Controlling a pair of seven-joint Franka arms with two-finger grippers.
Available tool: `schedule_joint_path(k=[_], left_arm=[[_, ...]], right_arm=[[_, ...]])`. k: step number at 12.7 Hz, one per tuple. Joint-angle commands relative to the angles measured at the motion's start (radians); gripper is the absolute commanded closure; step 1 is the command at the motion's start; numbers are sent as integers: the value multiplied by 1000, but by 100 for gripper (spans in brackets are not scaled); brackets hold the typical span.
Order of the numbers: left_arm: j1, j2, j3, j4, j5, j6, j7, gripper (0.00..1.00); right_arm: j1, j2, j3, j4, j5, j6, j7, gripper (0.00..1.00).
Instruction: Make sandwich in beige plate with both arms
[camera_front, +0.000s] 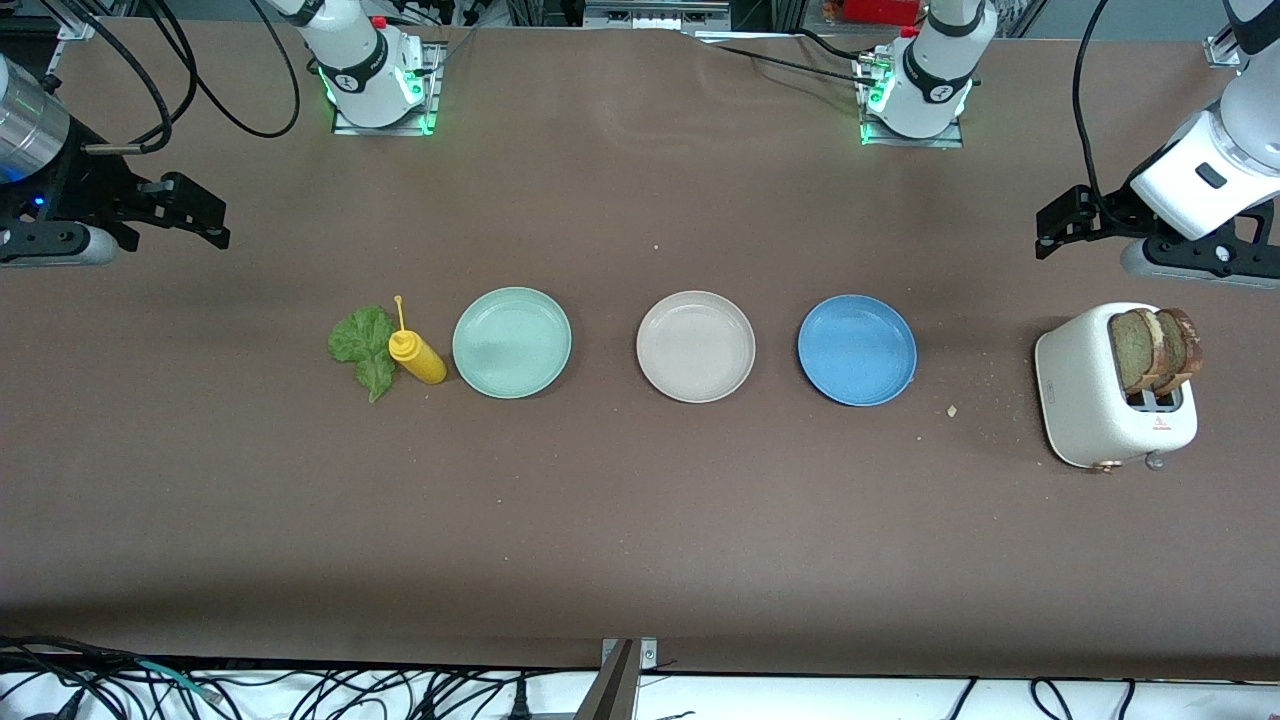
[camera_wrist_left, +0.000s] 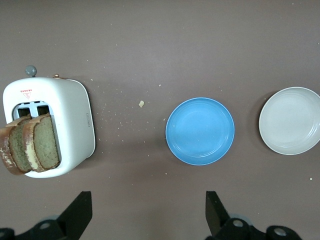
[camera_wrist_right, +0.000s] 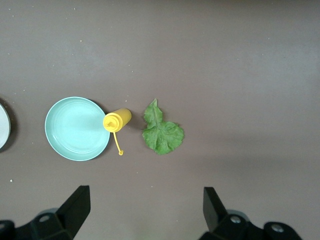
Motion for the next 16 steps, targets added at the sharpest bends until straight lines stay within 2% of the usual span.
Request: schedule_joint_path(k=[1,16], left_arm=[[-2,-17,-5,-10,26,-2,14,0],[-2,-17,-5,-10,24,-3,14,0]], right_arm=[[4,-1,-2,10,5,-6,-2,0],[21,-7,-3,10,3,-16,-2,0]])
